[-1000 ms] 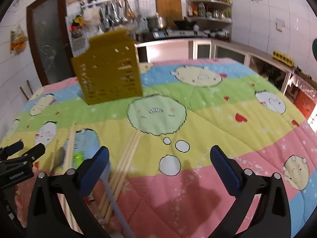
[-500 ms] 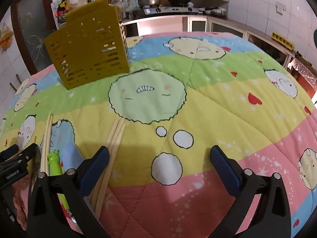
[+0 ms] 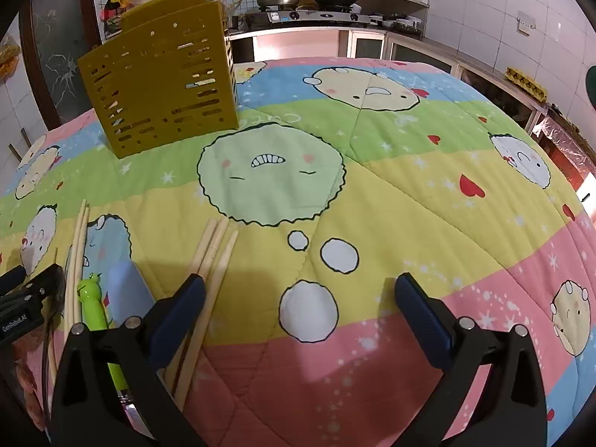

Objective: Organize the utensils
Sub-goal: 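Lower the left tool toward a chopstick while the right tool approaches another chopstick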

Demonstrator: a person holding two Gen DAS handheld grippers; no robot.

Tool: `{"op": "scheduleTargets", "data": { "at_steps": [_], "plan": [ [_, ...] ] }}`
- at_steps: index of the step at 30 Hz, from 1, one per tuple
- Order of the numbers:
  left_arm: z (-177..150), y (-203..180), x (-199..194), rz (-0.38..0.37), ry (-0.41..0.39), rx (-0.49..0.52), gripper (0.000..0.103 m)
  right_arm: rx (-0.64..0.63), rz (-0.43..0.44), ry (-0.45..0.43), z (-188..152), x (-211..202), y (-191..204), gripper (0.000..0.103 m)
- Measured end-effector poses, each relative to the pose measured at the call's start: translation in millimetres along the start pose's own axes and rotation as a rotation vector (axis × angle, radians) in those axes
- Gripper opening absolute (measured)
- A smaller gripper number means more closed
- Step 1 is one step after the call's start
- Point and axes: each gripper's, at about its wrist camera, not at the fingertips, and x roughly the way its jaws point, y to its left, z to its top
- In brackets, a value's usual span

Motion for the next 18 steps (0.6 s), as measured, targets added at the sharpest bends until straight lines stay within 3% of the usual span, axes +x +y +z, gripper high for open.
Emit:
{"op": "scheduleTargets", "data": {
  "at_steps": [13, 18],
  "plan": [
    [1.6, -2.6, -0.5, 0.006, 0.019, -0.002, 0.098, 0.017, 0.000, 0.085, 8.6, 4.8, 1.9, 0.099],
    [-0.6, -4.8, -5.5, -0.019, 0.020, -0.018, 0.095, 0.001, -0.011, 0.051, 4.5, 0.9, 7.5, 0.093]
  ]
}}
